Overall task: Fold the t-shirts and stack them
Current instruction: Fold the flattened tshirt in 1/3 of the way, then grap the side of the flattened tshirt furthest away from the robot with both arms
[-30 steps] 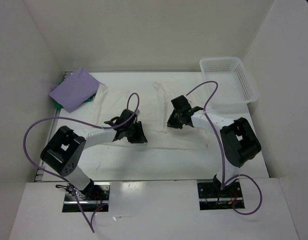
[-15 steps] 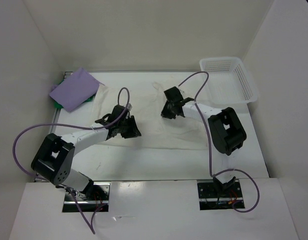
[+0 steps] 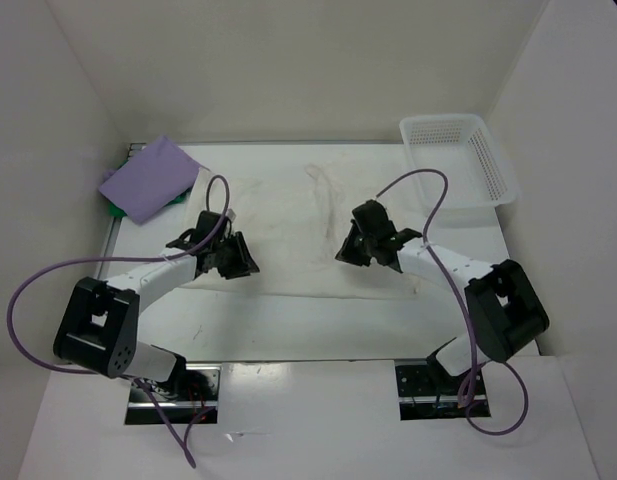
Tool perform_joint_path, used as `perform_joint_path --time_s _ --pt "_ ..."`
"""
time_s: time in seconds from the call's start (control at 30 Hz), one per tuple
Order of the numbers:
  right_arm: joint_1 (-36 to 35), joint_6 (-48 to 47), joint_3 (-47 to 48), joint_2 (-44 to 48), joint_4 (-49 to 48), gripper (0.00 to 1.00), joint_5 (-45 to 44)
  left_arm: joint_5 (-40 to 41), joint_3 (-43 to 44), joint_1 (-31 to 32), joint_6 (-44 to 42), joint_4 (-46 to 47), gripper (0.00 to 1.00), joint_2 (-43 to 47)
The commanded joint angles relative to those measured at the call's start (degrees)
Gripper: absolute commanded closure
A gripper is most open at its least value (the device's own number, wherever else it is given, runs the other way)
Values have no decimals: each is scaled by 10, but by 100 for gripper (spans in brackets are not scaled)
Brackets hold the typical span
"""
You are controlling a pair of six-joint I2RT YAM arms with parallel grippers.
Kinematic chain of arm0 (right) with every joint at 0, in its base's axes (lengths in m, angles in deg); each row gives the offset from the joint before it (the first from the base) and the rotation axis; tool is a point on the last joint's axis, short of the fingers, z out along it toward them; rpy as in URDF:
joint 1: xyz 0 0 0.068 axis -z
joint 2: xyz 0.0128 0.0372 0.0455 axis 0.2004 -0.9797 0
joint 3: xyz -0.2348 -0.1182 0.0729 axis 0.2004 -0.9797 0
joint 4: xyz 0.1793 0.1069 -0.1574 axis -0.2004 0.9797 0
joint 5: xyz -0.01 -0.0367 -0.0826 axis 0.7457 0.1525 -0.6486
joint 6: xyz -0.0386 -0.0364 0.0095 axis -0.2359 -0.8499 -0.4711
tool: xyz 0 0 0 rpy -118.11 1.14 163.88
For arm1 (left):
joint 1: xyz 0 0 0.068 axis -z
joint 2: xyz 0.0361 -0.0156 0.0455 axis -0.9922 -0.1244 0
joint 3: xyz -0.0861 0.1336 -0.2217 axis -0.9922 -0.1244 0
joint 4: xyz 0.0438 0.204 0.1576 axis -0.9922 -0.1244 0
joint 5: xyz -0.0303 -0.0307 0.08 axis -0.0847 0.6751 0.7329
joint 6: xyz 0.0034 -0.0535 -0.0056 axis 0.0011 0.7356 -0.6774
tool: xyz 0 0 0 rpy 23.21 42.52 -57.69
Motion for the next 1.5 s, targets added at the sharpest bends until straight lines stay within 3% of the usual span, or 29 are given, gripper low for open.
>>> perform_joint_path --time_s 0.0,0.2,0.33,0.43,0.6,0.7,0.83,0.9,0.97,1.1,1.13,1.17,1.2,1.27,1.37,1.47 --pt "-30 8 -26 -22 -40 99 33 -30 -21 -3 18 10 59 -11" --pt "-94 -16 51 -137 -40 99 27 -31 -56 -3 38 29 59 -48" --pt "-120 -16 42 -164 -43 100 16 -57 -80 -3 60 13 59 -91" --pt "-146 4 -10 -164 -43 100 16 -43 -115 -3 84 -27 59 -46" --pt "-215 62 -104 -77 -14 100 27 -54 -159 -3 140 -129 55 133" --pt "-220 74 -147 16 33 100 20 -24 -92 -7 138 -214 55 159" --pt "-205 65 -162 101 93 90 27 -24 -56 -13 102 -265 52 159" --pt "-195 49 -122 127 109 79 34 -10 -30 -13 93 -279 50 159" --pt "-168 17 -67 143 114 70 46 40 60 -20 66 -262 48 154" --pt "-39 -50 4 112 81 71 91 74 208 -79 1 -147 51 74" --pt "-21 -78 18 96 81 77 91 66 231 -101 -4 -114 56 13" --pt "-8 -91 51 82 81 83 91 54 249 -118 -4 -97 69 -17" --pt "4 -102 65 60 81 95 68 60 278 -143 -4 -73 76 -73" --pt "39 -124 93 43 60 97 61 85 319 -173 -4 -57 92 -122" --pt "89 -148 131 -1 48 97 61 120 383 -189 -12 -29 89 -226" --pt "119 -164 168 -58 35 92 61 150 445 -195 -31 -38 68 -301"
